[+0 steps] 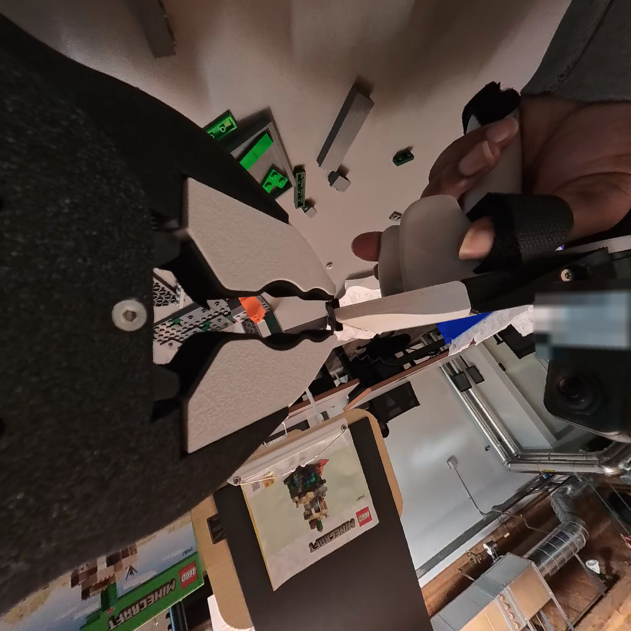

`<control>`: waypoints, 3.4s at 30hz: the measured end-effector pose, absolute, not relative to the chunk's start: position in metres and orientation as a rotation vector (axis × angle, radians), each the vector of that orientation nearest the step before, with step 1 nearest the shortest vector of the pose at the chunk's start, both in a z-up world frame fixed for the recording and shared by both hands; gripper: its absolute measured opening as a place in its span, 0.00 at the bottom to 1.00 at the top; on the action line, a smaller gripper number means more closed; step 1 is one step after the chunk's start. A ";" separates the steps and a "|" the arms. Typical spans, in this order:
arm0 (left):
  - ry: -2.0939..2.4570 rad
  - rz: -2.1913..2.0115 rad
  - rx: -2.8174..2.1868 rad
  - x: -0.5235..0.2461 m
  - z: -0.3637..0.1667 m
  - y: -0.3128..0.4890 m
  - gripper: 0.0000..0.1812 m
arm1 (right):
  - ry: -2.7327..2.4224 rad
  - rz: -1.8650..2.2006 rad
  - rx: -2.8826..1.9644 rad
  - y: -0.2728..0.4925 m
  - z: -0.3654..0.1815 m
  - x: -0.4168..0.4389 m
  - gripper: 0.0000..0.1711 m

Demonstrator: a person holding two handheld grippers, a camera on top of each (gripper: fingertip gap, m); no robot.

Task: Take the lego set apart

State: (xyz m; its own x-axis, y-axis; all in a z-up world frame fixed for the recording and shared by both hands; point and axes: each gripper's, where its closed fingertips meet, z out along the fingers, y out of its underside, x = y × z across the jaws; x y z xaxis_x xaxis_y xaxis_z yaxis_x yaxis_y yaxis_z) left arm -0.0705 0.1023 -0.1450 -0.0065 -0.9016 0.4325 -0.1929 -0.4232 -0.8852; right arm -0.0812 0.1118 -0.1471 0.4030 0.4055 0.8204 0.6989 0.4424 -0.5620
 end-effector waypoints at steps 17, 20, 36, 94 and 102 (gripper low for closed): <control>1.091 -1.460 -1.710 -0.069 -0.147 0.109 0.09 | -1.193 -0.356 -1.167 0.118 -0.148 -0.078 0.09; 1.057 -1.465 -1.742 -0.067 -0.149 0.112 0.09 | -1.193 -0.374 -1.179 0.121 -0.150 -0.076 0.09; 0.990 -1.570 -1.793 -0.068 -0.151 0.114 0.09 | -1.223 -0.342 -1.177 0.124 -0.156 -0.076 0.08; 0.836 -0.302 -2.004 -0.106 -0.191 0.371 0.14 | -0.529 0.064 -1.590 0.193 -0.151 0.018 0.11; 0.804 -0.269 -2.178 -0.101 -0.224 0.464 0.16 | -0.472 0.129 -1.641 0.204 -0.159 0.031 0.11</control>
